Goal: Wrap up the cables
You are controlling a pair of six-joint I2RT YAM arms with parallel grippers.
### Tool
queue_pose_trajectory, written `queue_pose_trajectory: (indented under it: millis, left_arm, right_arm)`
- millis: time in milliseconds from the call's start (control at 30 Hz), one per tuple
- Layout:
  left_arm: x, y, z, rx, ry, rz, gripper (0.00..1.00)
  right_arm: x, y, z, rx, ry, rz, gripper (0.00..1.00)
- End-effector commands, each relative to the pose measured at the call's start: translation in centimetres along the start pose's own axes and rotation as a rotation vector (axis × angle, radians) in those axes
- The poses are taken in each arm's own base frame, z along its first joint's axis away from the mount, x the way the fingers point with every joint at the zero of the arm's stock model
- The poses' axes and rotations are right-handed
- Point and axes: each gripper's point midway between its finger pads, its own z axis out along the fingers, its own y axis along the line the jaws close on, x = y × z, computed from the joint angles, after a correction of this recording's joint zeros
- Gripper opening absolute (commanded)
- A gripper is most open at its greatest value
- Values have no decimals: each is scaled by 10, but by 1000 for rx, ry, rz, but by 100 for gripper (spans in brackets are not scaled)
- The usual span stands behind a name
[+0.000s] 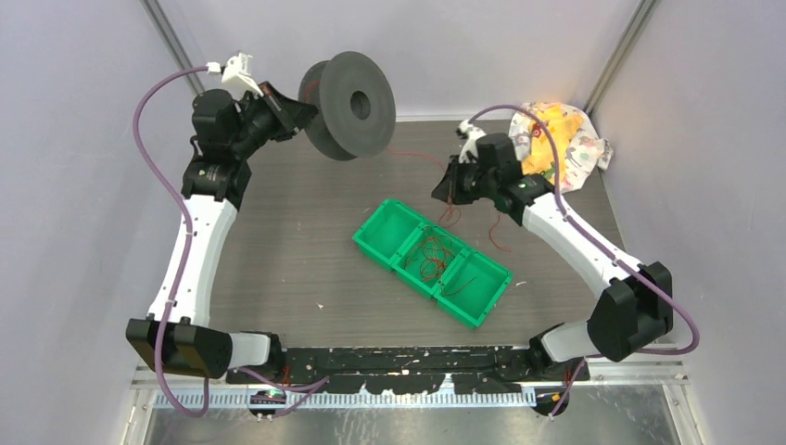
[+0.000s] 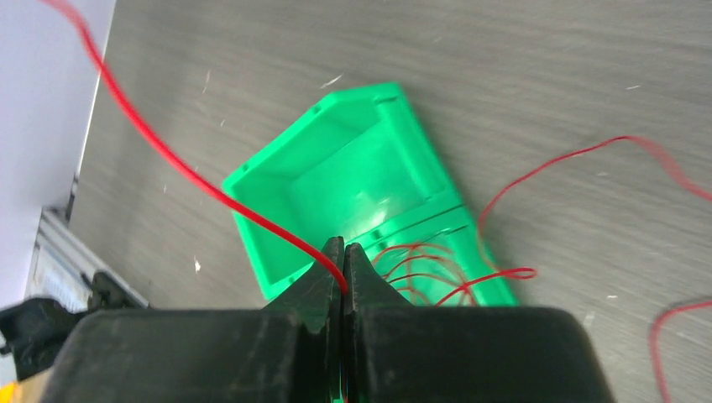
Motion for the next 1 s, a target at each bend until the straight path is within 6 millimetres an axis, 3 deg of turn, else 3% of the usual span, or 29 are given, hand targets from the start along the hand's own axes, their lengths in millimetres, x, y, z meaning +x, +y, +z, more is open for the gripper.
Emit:
queue_pose_trajectory:
  millis: [0,133,300,500,700,833,967]
  left_arm:
    - [-51,17,0,-135,-249,-113,0]
    - [-48,50,0,-277,-314,-199,0]
    - [-48,82,2,-403,-371,-221,0]
    - [-42,88,15,-385,-334,-265,0]
    - [-49,95,7,-395,-355,-308,0]
    - [-53,96,2,-367,-375,-362,0]
    - [-56,100,-1,-380,-394,-368,0]
  right_arm:
    - [12,46,2,-48,-12,-90,1]
    - [39,73,14,-73,57,-172,1]
    - [57,78,12,-77,102,-195,1]
    - [74,50,3,40,135,-197,1]
    - [103,23,0,138,205,-163,0]
    - [118,17,-1,152,248,-138,0]
    - [118,24,-3,115,257,-137,0]
